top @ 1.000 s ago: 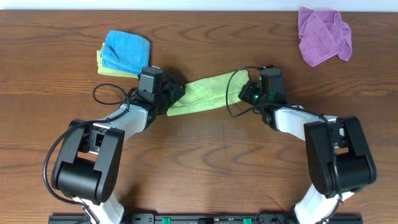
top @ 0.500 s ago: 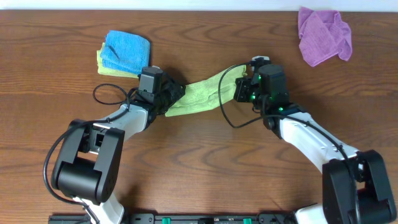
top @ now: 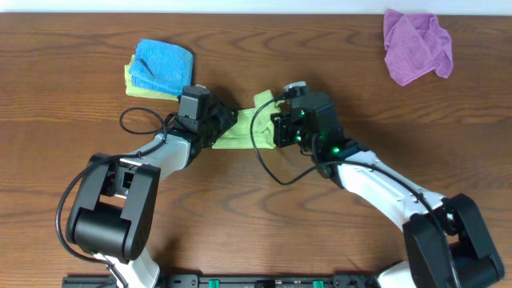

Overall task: Fold the cloth
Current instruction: 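Fold the right end of the strip over toward the left gripper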

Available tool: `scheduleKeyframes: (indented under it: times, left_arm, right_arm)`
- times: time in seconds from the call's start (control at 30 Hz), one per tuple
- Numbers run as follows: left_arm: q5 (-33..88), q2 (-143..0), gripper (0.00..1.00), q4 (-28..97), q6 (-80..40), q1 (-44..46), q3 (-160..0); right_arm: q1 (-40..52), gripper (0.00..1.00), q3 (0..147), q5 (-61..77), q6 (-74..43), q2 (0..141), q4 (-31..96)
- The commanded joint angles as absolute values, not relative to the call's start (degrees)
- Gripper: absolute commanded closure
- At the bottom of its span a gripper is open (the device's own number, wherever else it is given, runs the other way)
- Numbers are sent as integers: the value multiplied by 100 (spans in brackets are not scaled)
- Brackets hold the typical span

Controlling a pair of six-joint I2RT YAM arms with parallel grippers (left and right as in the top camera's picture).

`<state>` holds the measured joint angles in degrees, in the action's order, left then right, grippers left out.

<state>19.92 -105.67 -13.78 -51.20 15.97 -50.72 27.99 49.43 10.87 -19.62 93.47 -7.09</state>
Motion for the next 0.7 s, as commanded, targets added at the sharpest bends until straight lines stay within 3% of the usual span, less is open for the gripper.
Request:
scheduleKeyframes:
  times: [0.0, 0.67]
  left_arm:
    - [2147, -10654, 50, -1396, -4993, 1599, -5317]
    - [2637, -9926, 39, -449, -3990, 908, -5531]
  right_arm:
    - [2899, 99, 5177, 1052, -1789, 9271, -716]
    - [3398, 99, 6230, 987, -1555, 10141, -248]
